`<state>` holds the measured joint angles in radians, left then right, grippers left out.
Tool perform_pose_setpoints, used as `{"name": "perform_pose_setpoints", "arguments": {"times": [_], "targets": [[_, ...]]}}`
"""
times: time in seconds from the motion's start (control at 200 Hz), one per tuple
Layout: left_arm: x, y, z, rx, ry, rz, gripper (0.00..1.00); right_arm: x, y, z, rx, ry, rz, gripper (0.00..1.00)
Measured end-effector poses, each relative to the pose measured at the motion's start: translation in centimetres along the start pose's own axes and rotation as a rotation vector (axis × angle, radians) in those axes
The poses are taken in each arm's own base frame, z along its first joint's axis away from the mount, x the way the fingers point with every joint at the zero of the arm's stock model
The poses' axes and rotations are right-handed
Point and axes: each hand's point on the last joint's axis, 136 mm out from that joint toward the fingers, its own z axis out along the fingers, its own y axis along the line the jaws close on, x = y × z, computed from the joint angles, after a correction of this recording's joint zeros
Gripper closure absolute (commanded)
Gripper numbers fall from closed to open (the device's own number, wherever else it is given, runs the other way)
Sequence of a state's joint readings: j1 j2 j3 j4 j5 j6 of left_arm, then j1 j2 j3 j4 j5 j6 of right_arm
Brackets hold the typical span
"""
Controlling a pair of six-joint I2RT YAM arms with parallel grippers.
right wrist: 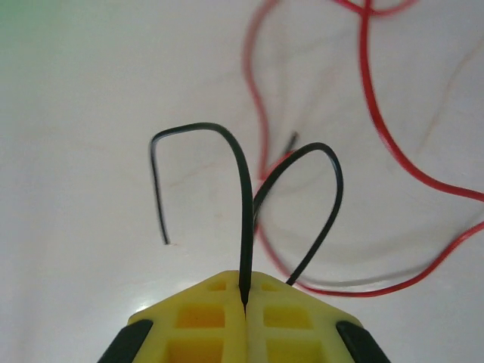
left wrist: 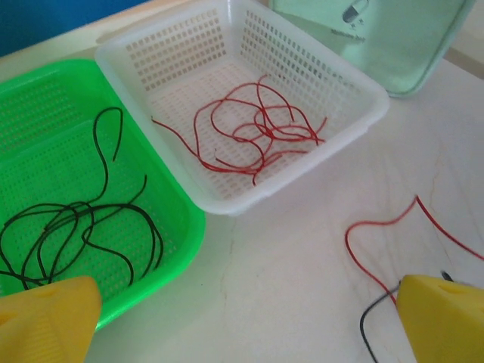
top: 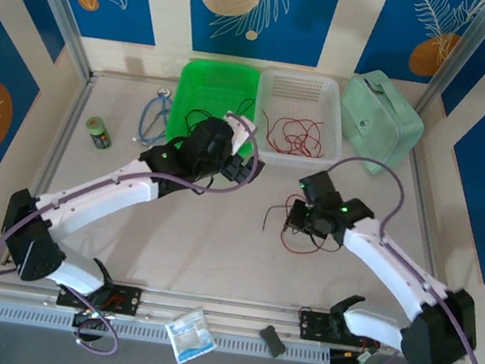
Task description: Untangle the cables
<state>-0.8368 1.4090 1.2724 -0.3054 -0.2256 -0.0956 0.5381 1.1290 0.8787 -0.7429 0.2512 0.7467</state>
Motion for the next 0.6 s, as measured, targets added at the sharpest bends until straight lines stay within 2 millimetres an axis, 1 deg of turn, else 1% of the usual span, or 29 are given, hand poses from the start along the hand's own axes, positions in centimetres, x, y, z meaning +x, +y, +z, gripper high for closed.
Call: {"name": "perform_pose_setpoints", "arguments": {"times": [0.07, 0.155, 0.26, 0.345, 0.42, 0.48, 0.6], "targets": [[1.0, -0.5, -0.7, 0.031, -0.009, 0.023, 0.11, -1.3, 1.0, -2.8, -0.103, -0.034, 0.011, 1.0], [2.2, -1.3, -1.5, 0.073, -0.018, 0.05, 0.18, -2.6, 1.7, -5.9, -0.206, -0.061, 0.014, 1.0], [2.8, -2.4, -2.4, 0.123, -0.043, 0.087, 0.23, -3.4, 2.4, -8.4, -0.293, -0.058, 0.002, 1.0], [2.6, -3.8, -3.1, 0.173, -0.067, 0.118, 0.24, -3.4, 3.0, -9.4, -0.347, -0.034, -0.015, 1.0], [2.2, -5.3, -3.5, 0.222, -0.089, 0.143, 0.26, -3.4, 3.5, -9.9, -0.384, -0.008, -0.025, 1.0], [2.3, -6.4, -3.7, 0.254, -0.094, 0.169, 0.28, -3.4, 3.8, -10.0, -0.409, 0.013, -0.028, 1.0], [3.0, -9.2, -3.9, 0.311, -0.087, 0.234, 0.32, -3.2, 4.3, -9.9, -0.445, 0.054, -0.024, 1.0]]}}
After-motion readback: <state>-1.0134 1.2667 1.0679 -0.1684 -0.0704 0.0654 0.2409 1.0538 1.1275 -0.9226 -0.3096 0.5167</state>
